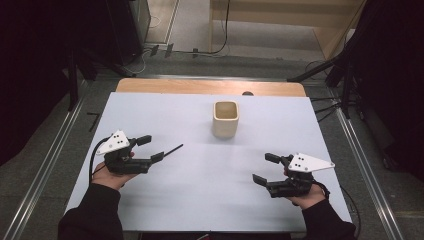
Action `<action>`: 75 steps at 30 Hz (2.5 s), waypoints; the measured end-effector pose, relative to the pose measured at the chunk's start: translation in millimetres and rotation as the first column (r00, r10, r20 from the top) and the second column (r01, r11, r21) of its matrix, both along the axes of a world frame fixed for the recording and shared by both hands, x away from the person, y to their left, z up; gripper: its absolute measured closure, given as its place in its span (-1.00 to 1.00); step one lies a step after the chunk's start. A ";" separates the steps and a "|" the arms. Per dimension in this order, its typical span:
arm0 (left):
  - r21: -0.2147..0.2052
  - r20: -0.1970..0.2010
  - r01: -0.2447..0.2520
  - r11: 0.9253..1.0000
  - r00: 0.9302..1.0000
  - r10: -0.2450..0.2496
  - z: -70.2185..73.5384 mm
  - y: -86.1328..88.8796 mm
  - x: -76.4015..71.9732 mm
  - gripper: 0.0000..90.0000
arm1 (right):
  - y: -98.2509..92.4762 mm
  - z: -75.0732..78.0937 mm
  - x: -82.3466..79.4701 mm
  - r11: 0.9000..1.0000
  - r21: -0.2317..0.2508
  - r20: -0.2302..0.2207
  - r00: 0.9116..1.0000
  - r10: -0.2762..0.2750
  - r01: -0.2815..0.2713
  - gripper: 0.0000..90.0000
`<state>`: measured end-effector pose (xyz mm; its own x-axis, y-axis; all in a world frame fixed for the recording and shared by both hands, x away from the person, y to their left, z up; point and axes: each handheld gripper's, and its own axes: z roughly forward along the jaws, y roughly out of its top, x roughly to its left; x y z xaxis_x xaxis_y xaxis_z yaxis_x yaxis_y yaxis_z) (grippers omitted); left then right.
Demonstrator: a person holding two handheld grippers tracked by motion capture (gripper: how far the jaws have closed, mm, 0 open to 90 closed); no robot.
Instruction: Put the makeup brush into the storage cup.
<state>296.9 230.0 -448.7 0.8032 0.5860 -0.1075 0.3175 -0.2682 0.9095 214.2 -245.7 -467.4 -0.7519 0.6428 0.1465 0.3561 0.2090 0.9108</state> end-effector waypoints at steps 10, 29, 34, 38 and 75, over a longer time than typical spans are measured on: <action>-0.027 0.004 -0.001 1.000 1.000 0.001 -0.9 4.0 17.0 -0.49 | 0.0 0.0 0.2 1.000 0.001 0.002 1.000 0.002 -0.002 -0.60; 0.075 -0.050 0.016 0.997 0.999 -0.012 2.9 -1.5 43.1 -0.48 | -1.8 -1.0 -1.8 1.000 -0.003 -0.020 1.000 0.005 -0.006 -0.59; 0.144 -0.110 0.020 0.989 0.994 -0.004 7.8 -3.0 45.1 -0.48 | -0.3 -3.4 -0.7 1.000 -0.009 -0.049 0.999 0.000 -0.001 -0.59; 0.217 -0.144 0.026 0.976 0.990 0.006 11.7 -5.9 45.7 -0.47 | 0.0 -5.2 0.5 1.000 -0.004 -0.071 0.997 -0.001 0.000 -0.61; 0.587 -0.323 0.190 0.787 0.946 0.012 26.6 -35.9 65.4 -0.41 | 5.8 -9.7 3.4 0.997 -0.052 -0.121 0.992 0.043 -0.049 -0.61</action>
<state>362.3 194.1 -422.1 0.8435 0.5372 0.0043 0.4872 -0.7683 0.4153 217.6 -239.9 -477.0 -0.7599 0.6176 0.2026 0.4506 0.2759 0.8490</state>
